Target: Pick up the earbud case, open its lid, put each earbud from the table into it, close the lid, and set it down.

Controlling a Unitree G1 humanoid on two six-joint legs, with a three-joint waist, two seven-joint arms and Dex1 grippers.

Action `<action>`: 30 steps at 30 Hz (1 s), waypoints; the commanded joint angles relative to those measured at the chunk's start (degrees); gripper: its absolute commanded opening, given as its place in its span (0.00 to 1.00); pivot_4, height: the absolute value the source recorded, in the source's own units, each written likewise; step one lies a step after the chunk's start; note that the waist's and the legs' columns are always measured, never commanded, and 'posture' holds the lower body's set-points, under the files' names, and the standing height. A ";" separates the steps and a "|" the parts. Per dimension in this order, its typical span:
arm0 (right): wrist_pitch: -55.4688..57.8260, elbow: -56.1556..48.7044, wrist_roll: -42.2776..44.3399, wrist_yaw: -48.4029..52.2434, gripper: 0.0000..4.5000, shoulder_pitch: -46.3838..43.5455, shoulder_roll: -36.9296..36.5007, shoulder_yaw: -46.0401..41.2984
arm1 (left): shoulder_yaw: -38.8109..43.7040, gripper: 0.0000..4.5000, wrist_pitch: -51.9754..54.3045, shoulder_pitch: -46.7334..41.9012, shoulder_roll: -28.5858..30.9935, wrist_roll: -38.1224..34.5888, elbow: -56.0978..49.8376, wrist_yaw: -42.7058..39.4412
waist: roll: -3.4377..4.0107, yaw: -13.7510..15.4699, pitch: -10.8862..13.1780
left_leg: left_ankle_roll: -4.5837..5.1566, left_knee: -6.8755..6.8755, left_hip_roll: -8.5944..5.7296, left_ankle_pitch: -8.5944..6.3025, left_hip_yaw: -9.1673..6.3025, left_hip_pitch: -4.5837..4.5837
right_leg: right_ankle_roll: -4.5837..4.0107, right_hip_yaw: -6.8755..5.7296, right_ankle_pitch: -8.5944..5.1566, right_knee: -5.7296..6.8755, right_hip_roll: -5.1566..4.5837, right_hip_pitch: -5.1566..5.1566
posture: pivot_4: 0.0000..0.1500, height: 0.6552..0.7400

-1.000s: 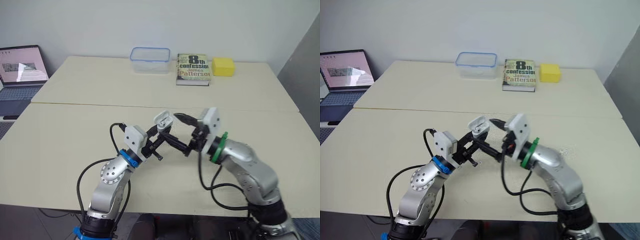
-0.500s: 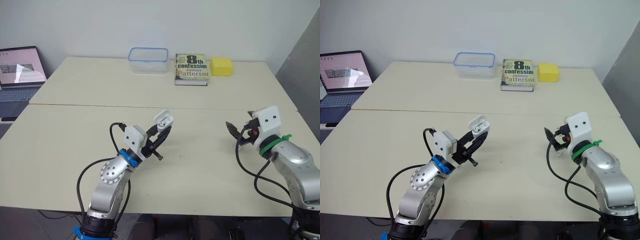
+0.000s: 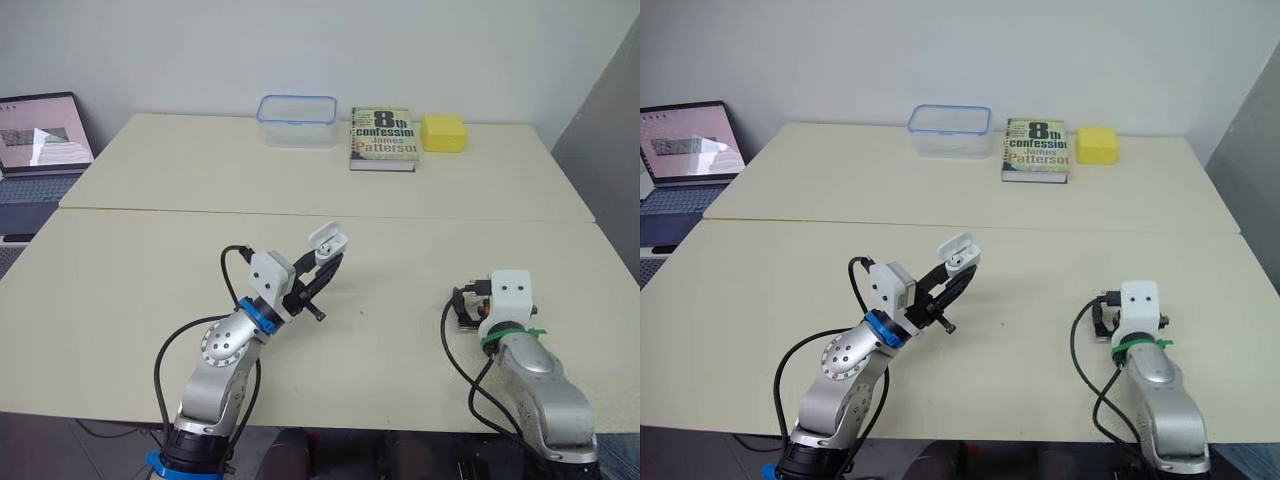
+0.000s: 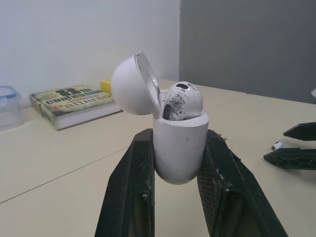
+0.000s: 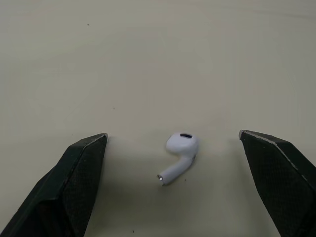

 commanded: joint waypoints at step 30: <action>-1.25 2.46 11.45 33.17 0.09 -3.57 -20.30 0.18 | 0.03 0.17 -0.73 0.08 0.49 -0.19 -1.36 -0.39 | 0.16 -0.18 0.05 | 0.02 0.01 -0.02 -0.01 0.06 0.02 | 0.01 0.01 -0.01 -0.03 0.01 0.02 | 1.00 1.00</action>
